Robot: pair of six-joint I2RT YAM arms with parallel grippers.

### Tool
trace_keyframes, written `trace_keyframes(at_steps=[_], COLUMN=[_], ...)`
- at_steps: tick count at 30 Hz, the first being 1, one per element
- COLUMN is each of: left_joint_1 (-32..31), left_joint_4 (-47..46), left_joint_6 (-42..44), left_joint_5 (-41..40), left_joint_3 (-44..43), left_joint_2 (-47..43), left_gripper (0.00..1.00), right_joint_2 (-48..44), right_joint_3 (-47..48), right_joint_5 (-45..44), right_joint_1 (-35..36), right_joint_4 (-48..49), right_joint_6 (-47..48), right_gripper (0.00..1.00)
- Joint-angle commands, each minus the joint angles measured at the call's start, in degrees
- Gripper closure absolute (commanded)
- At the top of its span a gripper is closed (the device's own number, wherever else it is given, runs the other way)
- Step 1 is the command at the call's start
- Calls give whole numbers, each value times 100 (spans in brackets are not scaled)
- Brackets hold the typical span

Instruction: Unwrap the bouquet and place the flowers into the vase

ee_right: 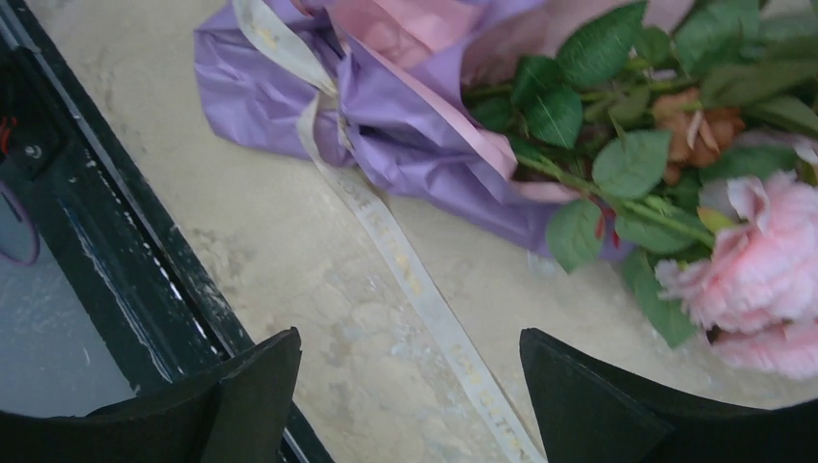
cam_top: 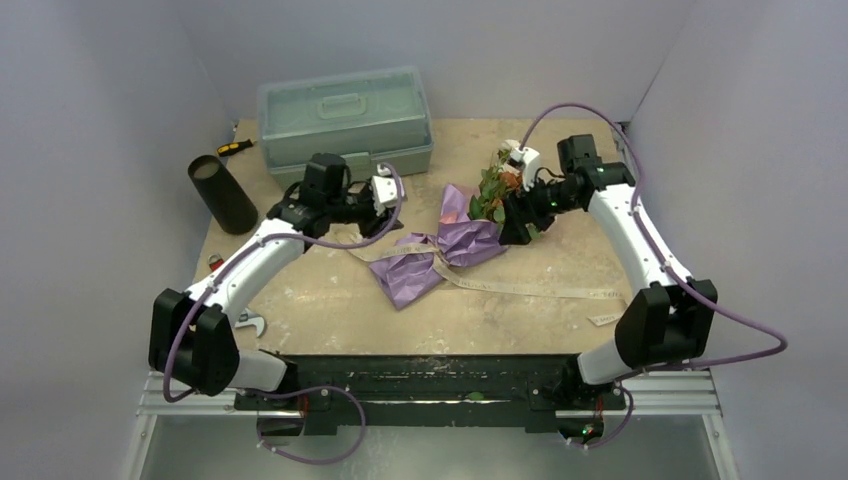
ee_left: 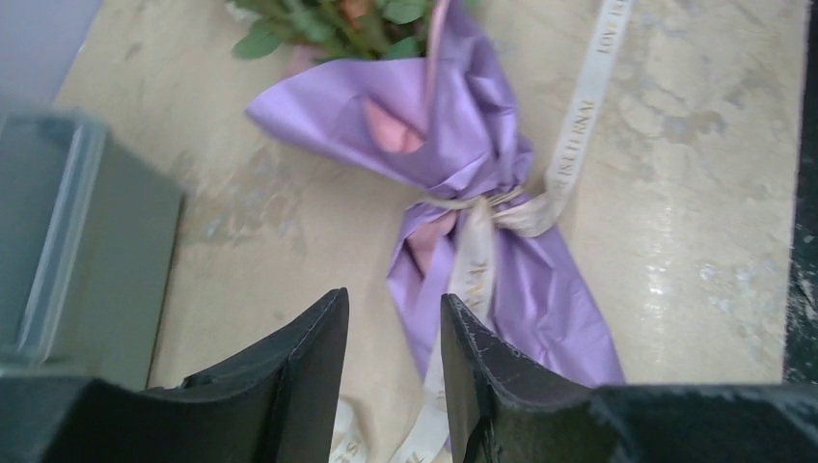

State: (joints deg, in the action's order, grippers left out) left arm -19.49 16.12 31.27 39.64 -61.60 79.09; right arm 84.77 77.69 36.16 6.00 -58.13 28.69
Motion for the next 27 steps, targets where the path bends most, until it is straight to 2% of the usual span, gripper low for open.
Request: trace_keyframes(at_steps=[1, 8, 15, 23, 27], left_joint_1=[-650, -1608, -1895, -1974, -1985], left_joint_4=[316, 55, -37, -4, -58], left_joint_6=[994, 1631, 1581, 1892, 2040], left_joint_5=[291, -332, -845, -1408, -1684], left_joint_3=[-145, -7, -303, -201, -212], left_joint_2=[110, 524, 1204, 1586, 1706], left_gripper=[61, 61, 60, 60, 63], right_joint_2=[204, 1118, 1951, 2395, 2423], right_joint_3=[436, 868, 1278, 1014, 801], right_joint_5=[365, -320, -806, -1319, -1551], right_joint_1=[452, 1150, 1391, 1447, 1451], right_joint_4=[926, 1518, 1229, 1330, 1453], right_joint_6=[-688, -799, -436, 4, 222], right_gripper=[12, 6, 8, 27, 42])
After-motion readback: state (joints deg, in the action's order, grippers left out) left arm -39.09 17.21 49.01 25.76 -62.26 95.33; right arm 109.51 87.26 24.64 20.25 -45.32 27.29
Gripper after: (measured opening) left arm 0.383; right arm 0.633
